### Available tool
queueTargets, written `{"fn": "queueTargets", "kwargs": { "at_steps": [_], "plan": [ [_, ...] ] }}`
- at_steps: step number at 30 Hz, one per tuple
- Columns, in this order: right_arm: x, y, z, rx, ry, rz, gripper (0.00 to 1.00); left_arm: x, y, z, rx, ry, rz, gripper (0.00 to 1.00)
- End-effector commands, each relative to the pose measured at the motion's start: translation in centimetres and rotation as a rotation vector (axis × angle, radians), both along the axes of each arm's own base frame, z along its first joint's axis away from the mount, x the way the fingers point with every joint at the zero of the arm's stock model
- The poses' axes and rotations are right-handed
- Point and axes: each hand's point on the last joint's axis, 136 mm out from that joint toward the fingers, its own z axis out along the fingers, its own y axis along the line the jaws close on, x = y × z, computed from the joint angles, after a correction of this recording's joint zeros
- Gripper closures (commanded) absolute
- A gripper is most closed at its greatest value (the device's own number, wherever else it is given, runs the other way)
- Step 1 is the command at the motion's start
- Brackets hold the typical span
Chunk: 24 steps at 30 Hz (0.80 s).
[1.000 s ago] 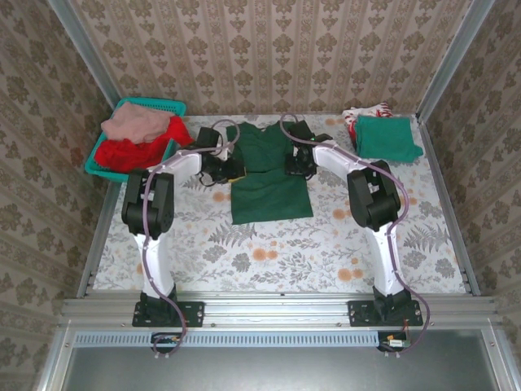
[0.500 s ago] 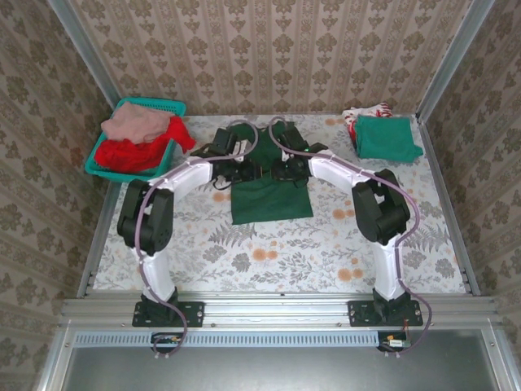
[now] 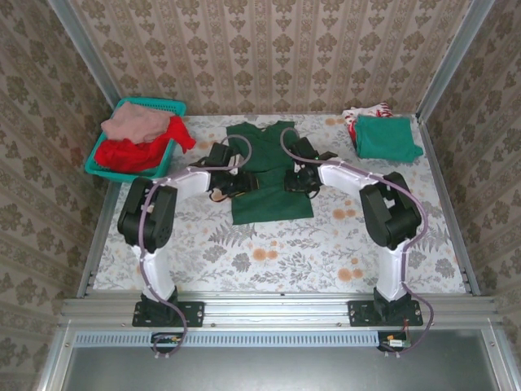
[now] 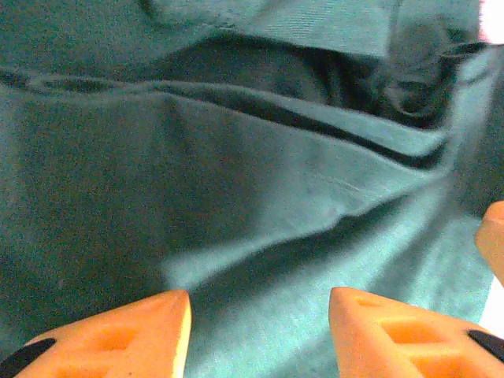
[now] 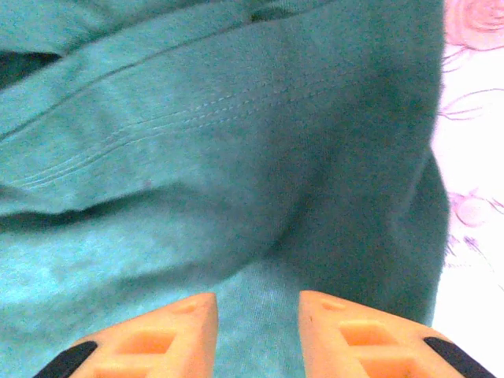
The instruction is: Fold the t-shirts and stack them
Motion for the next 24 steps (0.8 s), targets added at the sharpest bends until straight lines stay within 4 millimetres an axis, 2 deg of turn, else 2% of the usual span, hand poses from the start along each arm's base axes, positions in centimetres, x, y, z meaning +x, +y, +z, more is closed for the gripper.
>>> {"fn": "queueTargets", "kwargs": {
  "at_steps": [1, 4, 7, 11, 14, 18, 22, 24],
  "plan": [
    [-0.9, 0.6, 2.8, 0.008, -0.066, 0.0, 0.65, 0.1, 0.9, 5.6, -0.037, -0.122, 0.023, 0.44],
    [-1.7, 1.3, 2.3, -0.002, -0.061, 0.015, 0.64, -0.6, 2.4, 7.5, -0.025, -0.175, 0.054, 0.4],
    [-2.4, 1.0, 0.6, -0.024, -0.036, 0.008, 0.57, -1.9, 4.0, 7.7, -0.014, -0.187, 0.084, 0.38],
    [-3.4, 0.6, -2.2, -0.048, 0.015, 0.006, 0.58, -4.1, 5.7, 5.7, -0.011, -0.162, 0.122, 0.37],
    [-4.7, 0.5, -3.7, -0.05, 0.052, 0.004, 0.58, -5.7, 5.8, 4.4, -0.03, -0.125, 0.118, 0.37],
    [-7.0, 1.7, -4.3, -0.031, 0.059, 0.022, 0.58, -7.7, 5.3, 3.0, -0.017, -0.103, 0.078, 0.37],
    [-9.6, 2.6, -5.0, -0.05, 0.082, 0.027, 0.58, -9.2, 6.3, 1.1, 0.03, -0.062, 0.084, 0.37],
    [-11.1, 3.0, -5.1, -0.067, 0.088, 0.022, 0.58, -9.9, 6.7, 1.0, 0.021, -0.058, 0.087, 0.37]
  ]
}}
